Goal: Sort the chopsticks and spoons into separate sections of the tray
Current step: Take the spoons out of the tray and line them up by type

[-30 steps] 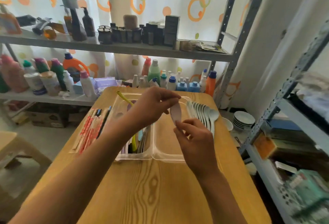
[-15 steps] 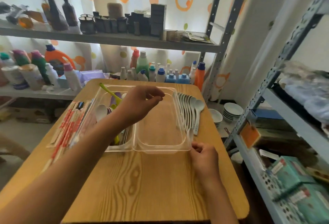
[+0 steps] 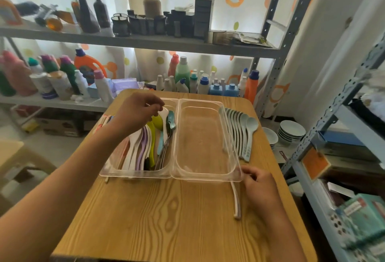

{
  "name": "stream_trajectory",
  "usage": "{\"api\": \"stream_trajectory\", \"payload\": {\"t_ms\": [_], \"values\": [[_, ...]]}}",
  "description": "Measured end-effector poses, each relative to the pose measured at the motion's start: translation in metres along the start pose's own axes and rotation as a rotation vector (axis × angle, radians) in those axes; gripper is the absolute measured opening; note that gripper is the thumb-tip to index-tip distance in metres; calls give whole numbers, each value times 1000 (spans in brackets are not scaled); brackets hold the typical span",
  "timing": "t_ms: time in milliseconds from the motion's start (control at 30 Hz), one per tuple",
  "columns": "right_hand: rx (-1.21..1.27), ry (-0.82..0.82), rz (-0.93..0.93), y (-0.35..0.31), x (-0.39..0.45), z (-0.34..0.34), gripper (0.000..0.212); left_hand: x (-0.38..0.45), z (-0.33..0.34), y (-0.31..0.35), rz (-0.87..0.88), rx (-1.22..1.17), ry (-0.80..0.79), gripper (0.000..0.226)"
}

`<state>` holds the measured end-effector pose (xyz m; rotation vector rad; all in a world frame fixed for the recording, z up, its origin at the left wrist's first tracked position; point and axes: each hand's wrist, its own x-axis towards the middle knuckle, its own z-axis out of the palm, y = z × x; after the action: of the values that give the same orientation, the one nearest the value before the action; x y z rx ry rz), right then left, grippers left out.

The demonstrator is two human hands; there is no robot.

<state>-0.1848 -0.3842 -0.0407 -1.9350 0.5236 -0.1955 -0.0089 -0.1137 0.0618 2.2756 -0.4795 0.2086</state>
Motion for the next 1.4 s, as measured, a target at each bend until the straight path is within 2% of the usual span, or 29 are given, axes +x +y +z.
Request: {"api": "stream_trajectory", "payload": {"t_ms": [133,233,367,500,600,833,967,1100,1233,1300,1400], "values": [[23,201,47,-5,1,-10,26,5,-3,-29,-48,194,45,18],[53,345,-29,-13,0,-12,25,6,-3,-50,-89,451,30,22],[70,338,-155,-30,2,-1,25,8,0,-73,-85,718,-54,30],[73,301,-184,-41,6,17,25,9,3,-77,-114,799,-145,24],[118,286,-192,-45,5,26,27,8,0,-76,-56,766,-99,20],[103,233,-248,-60,-2,47,26,3,-29,-44,61,529,-24,21],[97,148,-375,-89,-12,64,21,1,-58,-13,180,603,78,19],[111,57,-565,-123,-22,80,13,-13,-73,27,224,423,179,22],[192,-13,-645,-143,-28,88,25,-28,-59,55,193,298,90,22],[114,-7,-661,-141,-29,85,32,-34,-48,62,194,258,46,19],[53,-8,-643,-127,-32,77,33,-41,-27,69,179,203,-19,17]]}}
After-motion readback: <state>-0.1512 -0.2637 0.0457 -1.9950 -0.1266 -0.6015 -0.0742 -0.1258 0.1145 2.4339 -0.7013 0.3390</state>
